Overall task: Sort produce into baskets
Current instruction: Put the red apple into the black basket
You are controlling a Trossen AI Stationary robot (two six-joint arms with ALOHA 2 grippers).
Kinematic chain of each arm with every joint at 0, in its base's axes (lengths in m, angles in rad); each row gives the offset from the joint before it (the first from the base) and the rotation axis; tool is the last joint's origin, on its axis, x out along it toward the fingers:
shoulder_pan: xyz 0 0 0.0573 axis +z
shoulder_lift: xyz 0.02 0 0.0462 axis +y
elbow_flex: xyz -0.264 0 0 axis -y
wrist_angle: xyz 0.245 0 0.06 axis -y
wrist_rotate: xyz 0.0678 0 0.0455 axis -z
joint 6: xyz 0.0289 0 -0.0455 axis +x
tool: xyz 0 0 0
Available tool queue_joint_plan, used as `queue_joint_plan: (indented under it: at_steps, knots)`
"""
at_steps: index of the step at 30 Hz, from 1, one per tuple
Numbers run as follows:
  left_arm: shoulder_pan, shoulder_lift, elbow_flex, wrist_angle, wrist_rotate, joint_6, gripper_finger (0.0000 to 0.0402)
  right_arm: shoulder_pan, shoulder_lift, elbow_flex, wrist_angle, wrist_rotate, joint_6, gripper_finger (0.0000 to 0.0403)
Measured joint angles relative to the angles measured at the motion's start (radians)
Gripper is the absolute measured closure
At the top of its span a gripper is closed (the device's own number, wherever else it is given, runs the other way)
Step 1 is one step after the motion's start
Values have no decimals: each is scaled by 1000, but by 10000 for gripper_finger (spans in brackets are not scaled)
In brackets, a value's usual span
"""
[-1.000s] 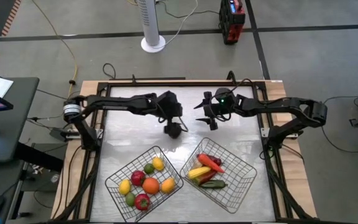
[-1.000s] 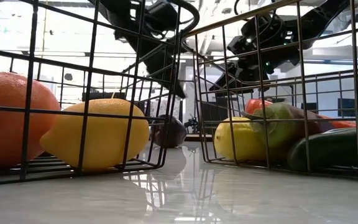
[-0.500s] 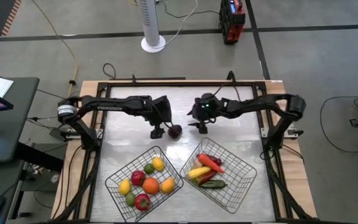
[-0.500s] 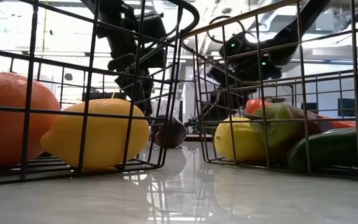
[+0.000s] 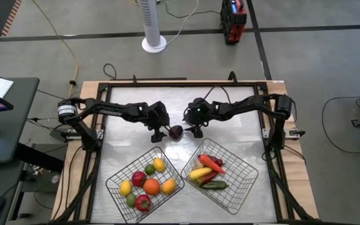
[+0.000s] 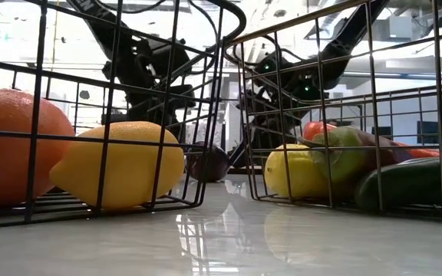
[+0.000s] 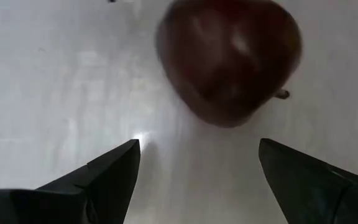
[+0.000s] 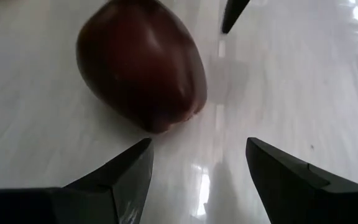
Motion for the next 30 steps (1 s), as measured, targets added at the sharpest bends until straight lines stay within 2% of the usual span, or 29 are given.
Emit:
queue_joint_plan:
  at_steps: [11, 15, 20, 30]
  knots:
    - [-23, 1, -44, 195, 28, -63, 85, 31, 24, 66, 1, 7, 13, 117]
    - [-24, 1, -44, 210, 23, -78, 85, 33, 23, 76, 2, 13, 23, 117]
    - [-24, 1, -44, 222, -29, -91, 85, 34, 24, 76, 0, 43, 31, 117]
    - [-25, 1, -44, 341, -2, -90, 85, 51, 21, 76, 3, 60, 22, 117]
